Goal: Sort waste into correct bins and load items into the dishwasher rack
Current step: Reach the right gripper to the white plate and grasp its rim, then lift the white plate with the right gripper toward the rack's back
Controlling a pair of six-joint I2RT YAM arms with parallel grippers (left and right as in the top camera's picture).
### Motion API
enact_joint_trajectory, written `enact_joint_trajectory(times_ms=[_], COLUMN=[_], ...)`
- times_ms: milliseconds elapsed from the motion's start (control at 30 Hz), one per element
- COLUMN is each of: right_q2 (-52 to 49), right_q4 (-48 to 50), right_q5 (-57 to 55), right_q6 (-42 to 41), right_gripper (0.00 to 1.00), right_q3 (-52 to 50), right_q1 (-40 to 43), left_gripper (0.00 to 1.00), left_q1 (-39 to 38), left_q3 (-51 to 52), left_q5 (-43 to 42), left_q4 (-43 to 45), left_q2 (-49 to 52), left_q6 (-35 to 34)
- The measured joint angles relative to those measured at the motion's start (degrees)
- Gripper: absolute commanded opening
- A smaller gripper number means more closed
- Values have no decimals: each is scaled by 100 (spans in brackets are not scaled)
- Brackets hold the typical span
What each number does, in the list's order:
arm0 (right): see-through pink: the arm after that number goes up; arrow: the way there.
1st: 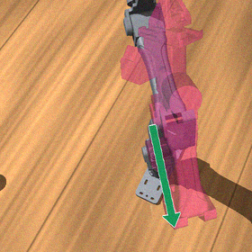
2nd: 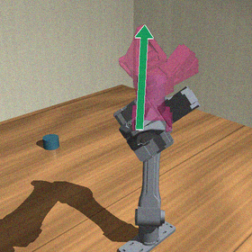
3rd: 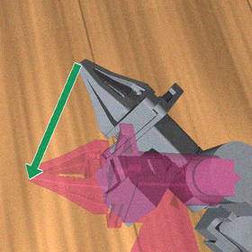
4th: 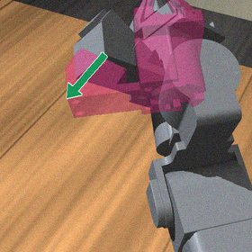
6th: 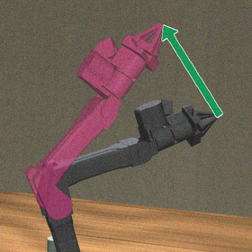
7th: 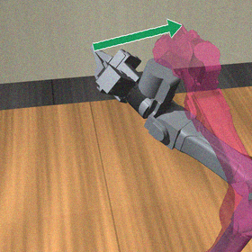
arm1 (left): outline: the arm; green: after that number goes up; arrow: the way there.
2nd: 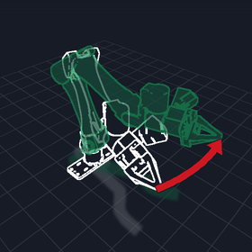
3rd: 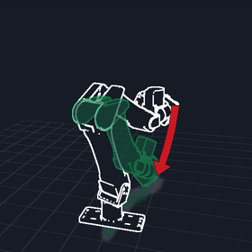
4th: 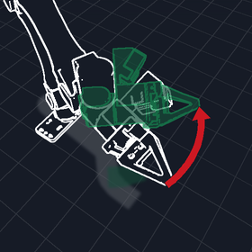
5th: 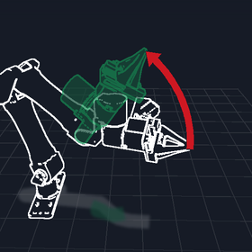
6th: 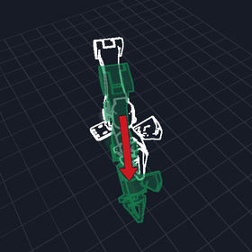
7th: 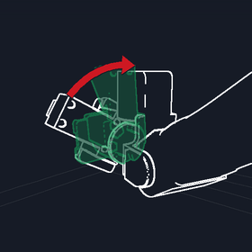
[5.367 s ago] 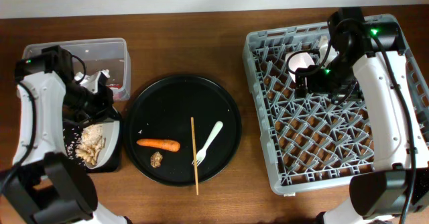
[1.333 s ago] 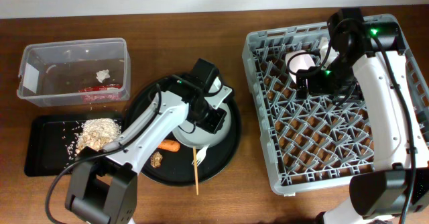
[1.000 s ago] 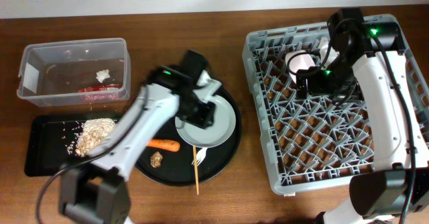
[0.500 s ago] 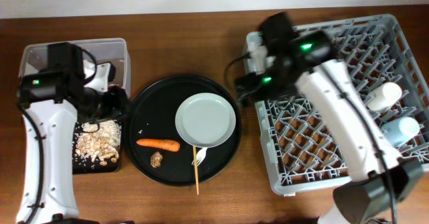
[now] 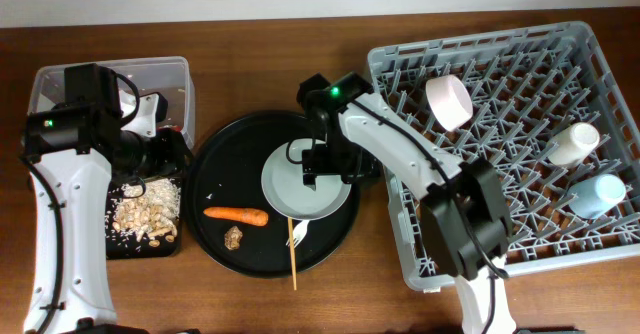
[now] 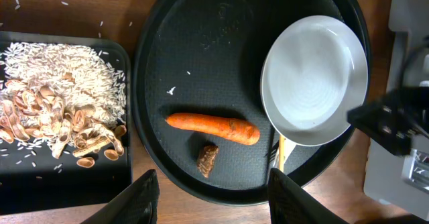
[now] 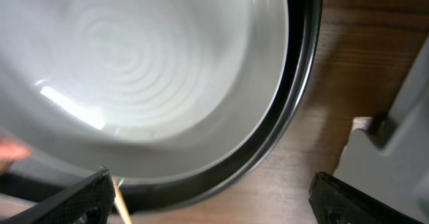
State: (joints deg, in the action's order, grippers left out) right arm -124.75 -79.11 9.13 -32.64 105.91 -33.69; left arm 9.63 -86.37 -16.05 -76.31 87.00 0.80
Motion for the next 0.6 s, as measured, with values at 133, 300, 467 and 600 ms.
enact_joint_trajectory(times_ms=[133, 300, 467, 600], right_q2=[-234, -251, -251, -221], right_q4=[155, 678, 1150, 1469], right_q5=[-2, 11, 26, 131], right_q6=[-378, -793, -1196, -1443], right_gripper=[90, 82, 77, 51], right_q3=[-4, -313, -761, -903], right_q1=[0, 0, 0, 2], left_gripper=[52, 52, 52, 52], left_q1=[0, 0, 0, 0], left_q3=[0, 0, 0, 0], left_q5=[0, 0, 0, 0], left_q4=[0, 0, 2, 2], left_q2=[0, 0, 0, 0], left_q6=[0, 0, 0, 0])
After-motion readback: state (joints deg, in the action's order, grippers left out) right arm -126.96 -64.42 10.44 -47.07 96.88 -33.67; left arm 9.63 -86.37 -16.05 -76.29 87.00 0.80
